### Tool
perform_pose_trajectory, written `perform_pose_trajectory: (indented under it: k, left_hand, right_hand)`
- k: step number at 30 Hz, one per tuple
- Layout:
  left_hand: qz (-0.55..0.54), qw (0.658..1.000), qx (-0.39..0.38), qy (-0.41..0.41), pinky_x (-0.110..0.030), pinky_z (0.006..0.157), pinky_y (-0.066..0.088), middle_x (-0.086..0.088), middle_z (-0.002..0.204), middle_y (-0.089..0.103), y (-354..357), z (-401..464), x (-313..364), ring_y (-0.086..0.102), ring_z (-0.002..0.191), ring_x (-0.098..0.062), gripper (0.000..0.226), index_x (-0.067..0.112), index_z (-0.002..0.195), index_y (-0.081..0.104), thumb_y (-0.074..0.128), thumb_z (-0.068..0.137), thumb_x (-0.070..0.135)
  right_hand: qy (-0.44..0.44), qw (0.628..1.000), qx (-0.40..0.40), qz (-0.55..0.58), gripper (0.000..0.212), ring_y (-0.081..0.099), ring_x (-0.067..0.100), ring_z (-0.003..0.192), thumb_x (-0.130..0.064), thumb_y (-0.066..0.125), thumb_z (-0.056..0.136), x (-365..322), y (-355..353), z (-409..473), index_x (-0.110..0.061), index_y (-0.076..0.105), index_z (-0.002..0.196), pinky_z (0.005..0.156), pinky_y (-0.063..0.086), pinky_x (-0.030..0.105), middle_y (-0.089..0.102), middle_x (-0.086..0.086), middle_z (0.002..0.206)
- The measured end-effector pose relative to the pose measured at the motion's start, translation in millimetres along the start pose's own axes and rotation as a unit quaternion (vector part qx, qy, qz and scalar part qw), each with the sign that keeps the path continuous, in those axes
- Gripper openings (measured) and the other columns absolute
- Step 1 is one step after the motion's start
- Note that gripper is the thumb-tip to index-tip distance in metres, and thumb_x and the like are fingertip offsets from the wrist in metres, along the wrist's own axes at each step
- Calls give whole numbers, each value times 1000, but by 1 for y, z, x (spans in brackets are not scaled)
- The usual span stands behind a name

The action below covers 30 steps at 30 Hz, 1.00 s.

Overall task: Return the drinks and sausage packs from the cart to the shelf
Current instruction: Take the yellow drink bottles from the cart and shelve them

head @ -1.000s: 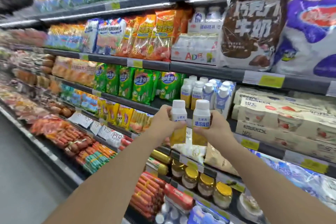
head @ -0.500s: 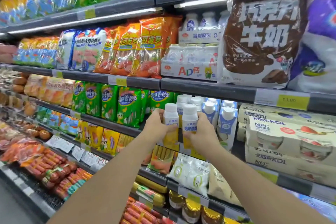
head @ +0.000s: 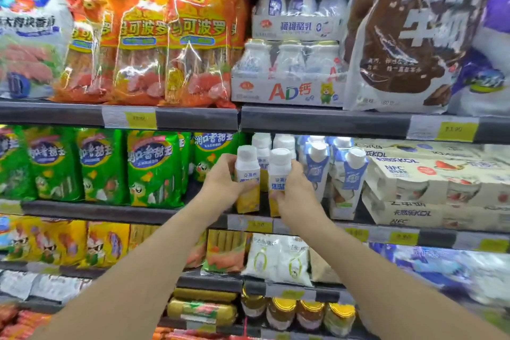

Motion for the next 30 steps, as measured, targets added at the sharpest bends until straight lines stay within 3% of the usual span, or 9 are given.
perform_pose_trajectory:
  k: [4, 6, 10, 14, 19, 24, 30]
  left_hand:
    - [-13, 999, -22, 23, -41, 95, 52, 7, 112, 64, -1, 5, -4, 63, 104, -17, 58, 27, 116, 48, 85, 73, 20]
    - [-17, 999, -30, 30, -37, 93, 52, 8, 111, 62, -2, 6, -4, 62, 103, -16, 59, 26, 118, 48, 86, 73, 19]
    - [-27, 998, -37, 42, -29, 85, 50, 4, 111, 65, -1, 7, -7, 63, 98, -16, 61, 22, 120, 50, 86, 72, 17]
    - [-21, 998, -30, 51, -30, 87, 51, 5, 109, 66, 0, 8, -8, 63, 98, -15, 60, 23, 119, 52, 87, 71, 21]
    - [-25, 997, -47, 56, -15, 65, 43, 10, 99, 62, 3, 6, -3, 60, 88, -7, 60, 21, 124, 49, 84, 75, 19]
    - [-3, 996, -53, 67, -29, 80, 51, 7, 109, 61, 6, 7, 0, 61, 99, -15, 64, 26, 126, 48, 85, 74, 22]
    - [-4, 996, -45, 75, -41, 85, 57, 4, 102, 63, 7, 10, -5, 65, 95, -16, 68, 29, 125, 48, 87, 70, 22]
  right_hand:
    - [17, 990, 18, -138, 57, 62, 32, 102, -45, 66, 90, -17, -5, 1, -7, 41, 123, 68, 45, 33, 62, 13, 111]
    - [17, 976, 31, -214, 57, 62, 36, 105, -53, 62, 89, -26, -8, 4, -6, 44, 115, 68, 44, 35, 62, 14, 109]
    - [18, 965, 29, -261, 54, 60, 35, 109, -48, 62, 91, -32, -14, 9, -4, 50, 119, 76, 47, 39, 55, 11, 104]
    - [29, 962, 35, -269, 54, 61, 35, 106, -48, 62, 91, -27, -14, 11, -2, 47, 115, 74, 47, 38, 46, 7, 93]
    - [25, 962, 51, -267, 53, 66, 35, 102, -47, 63, 92, -23, -14, 8, -3, 43, 114, 65, 46, 35, 50, 7, 86]
    - [31, 960, 60, -271, 54, 68, 35, 99, -45, 63, 92, -22, -12, 6, -5, 37, 115, 61, 46, 35, 53, 6, 83]
    - [24, 954, 74, -291, 63, 70, 33, 93, -49, 60, 92, -18, -13, 3, -5, 32, 127, 64, 56, 38, 63, 10, 89]
Point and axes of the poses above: each hand's wrist, its own z-axis towards the middle knuckle, its own y-axis out of the palm, x = y × z, the point moved 4 cm from there along z, towards the middle knuckle
